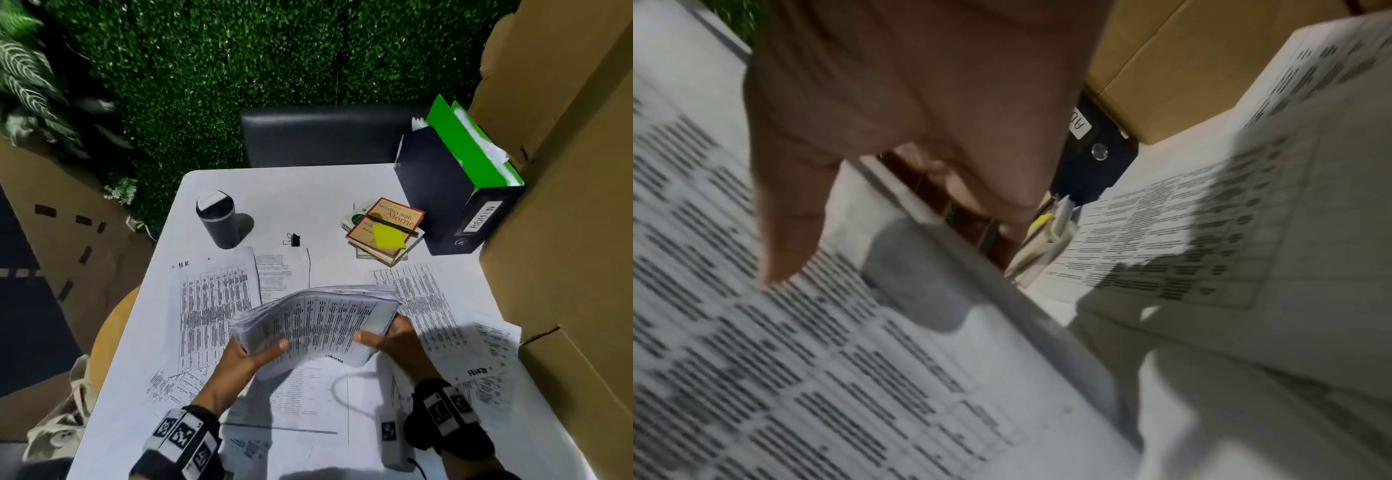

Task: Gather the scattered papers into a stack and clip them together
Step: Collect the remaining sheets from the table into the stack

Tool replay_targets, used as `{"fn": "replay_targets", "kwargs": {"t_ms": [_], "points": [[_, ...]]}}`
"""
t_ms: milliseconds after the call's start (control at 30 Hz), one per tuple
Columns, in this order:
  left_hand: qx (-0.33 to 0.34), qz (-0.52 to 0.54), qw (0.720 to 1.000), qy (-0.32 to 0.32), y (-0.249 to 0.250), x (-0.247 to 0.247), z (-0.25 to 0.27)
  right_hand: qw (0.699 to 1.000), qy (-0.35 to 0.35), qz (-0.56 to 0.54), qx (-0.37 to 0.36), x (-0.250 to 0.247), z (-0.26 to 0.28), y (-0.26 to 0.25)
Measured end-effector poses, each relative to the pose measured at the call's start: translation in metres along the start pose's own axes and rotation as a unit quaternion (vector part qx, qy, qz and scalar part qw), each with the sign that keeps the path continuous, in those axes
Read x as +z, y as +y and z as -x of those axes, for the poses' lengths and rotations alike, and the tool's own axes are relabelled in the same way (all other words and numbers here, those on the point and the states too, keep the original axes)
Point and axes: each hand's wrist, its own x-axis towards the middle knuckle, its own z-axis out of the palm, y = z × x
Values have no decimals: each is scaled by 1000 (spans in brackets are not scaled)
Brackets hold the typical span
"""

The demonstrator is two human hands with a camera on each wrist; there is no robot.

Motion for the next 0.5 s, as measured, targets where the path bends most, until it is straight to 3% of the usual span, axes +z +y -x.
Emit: {"fn": "replay_targets", "kwargs": {"t_ms": [100,233,400,500], "points": [[6,0,1000,-6,5,-3,-2,997,-50,44,27,-10,-9,8],[-13,8,1000,2,0,-11,-11,990,-133,-43,11,-9,-16,0],[-48,-14,999,5,-16,9,-16,994,-72,-85,15,34,-29,25],[-6,-36,999,37,-10,10,-17,993,-109,-44,-3,28,-40,39]]}}
